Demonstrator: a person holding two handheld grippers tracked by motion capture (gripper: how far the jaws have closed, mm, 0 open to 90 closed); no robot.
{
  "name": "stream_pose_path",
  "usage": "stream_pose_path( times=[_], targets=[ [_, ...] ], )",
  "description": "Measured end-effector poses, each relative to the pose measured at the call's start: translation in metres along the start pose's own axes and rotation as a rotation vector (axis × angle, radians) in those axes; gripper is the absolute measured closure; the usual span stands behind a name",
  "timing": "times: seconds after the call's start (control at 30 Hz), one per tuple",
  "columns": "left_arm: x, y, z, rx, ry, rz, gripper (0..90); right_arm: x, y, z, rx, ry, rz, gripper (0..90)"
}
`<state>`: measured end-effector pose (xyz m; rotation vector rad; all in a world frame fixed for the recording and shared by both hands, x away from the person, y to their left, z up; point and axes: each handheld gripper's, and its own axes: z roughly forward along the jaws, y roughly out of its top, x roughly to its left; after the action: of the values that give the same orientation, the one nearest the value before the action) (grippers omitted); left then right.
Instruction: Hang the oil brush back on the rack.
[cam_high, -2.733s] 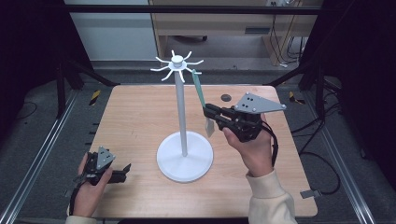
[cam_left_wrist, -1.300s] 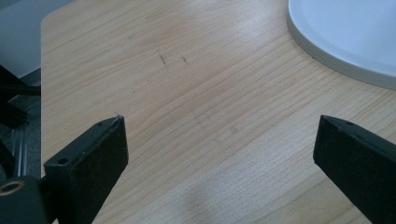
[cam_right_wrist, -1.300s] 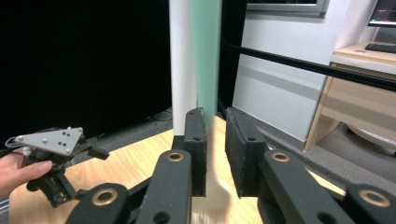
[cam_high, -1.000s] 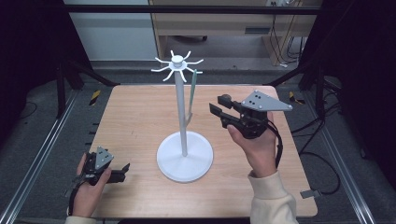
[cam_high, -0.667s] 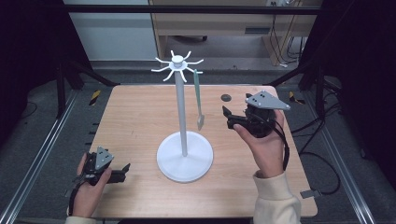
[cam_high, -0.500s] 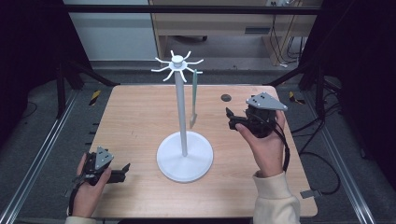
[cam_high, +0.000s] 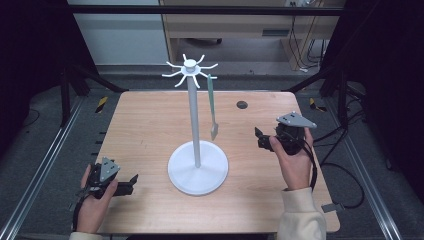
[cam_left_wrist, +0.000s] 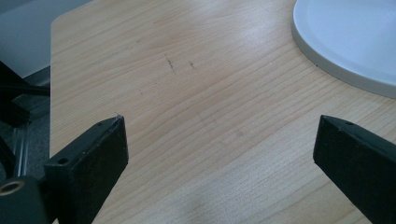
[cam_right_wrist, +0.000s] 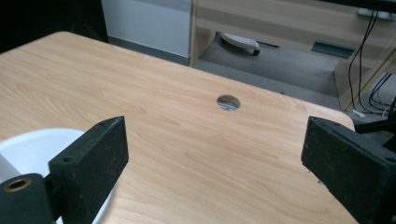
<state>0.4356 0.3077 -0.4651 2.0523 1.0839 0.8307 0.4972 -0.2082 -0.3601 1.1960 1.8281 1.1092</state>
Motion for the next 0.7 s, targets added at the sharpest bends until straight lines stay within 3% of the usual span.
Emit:
stream_pose_path(
  times=[0.07, 0.2, 0.27, 0.33, 0.7],
  targets=[
    [0.0, 0.0, 0.0, 0.0, -0.001, 0.001, 2.7, -0.006, -0.008, 0.002, -0.007, -0.037, -0.006, 11.8],
    [-0.001, 0.0, 0.001, 0.004, -0.002, 0.004, 2.7, -0.013, -0.026, 0.011, 0.025, -0.054, 0.01, 10.9],
    [-0.001, 0.0, 0.001, 0.006, 0.0, 0.006, 2.7, -0.016, -0.035, 0.015, 0.049, -0.114, 0.017, 10.0],
    [-0.001, 0.0, 0.001, 0.007, 0.001, 0.005, 2.7, -0.018, -0.043, 0.019, 0.066, -0.133, 0.026, 10.0],
    [-0.003, 0.001, 0.002, 0.009, -0.005, 0.016, 2.7, -0.016, -0.08, 0.033, 0.209, -0.073, 0.03, 9.5]
  ],
)
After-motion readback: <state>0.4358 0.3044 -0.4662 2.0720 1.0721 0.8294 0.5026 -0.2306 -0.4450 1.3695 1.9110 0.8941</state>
